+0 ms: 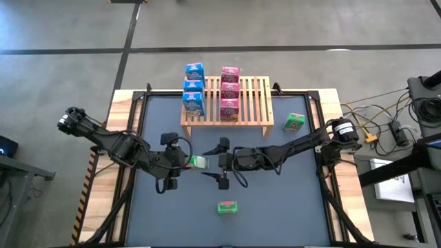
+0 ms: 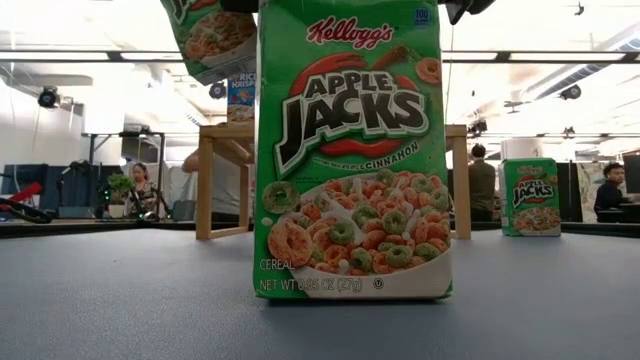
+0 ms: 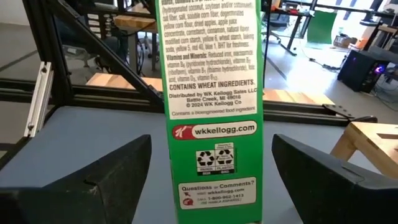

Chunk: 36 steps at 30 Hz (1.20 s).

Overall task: Stack cereal on shelf
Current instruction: Put the middle left green cereal box on the shelf

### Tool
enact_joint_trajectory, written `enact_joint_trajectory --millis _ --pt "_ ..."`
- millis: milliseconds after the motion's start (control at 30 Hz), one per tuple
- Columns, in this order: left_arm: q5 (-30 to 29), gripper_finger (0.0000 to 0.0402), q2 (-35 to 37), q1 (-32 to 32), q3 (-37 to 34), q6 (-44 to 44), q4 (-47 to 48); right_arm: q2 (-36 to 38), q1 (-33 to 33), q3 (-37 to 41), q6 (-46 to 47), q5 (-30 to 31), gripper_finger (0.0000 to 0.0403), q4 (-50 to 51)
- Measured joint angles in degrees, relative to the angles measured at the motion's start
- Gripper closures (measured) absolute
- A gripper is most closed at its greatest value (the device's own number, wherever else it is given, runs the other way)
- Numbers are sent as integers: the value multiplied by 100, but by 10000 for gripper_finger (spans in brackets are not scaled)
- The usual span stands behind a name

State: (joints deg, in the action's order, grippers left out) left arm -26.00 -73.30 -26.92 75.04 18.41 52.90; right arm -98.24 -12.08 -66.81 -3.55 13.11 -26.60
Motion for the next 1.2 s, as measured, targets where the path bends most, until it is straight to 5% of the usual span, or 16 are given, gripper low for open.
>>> enact_joint_trajectory --millis 467,900,1200 --pt "-8 256 2 0 -3 23 -35 7 11 11 -117 -11 223 98" --pt "-62 134 234 -56 196 -33 362 361 11 122 -257 -19 227 402" --pt "-1035 95 1413 -477 -523 -20 -29 2073 140 1424 -557 -171 229 -126"
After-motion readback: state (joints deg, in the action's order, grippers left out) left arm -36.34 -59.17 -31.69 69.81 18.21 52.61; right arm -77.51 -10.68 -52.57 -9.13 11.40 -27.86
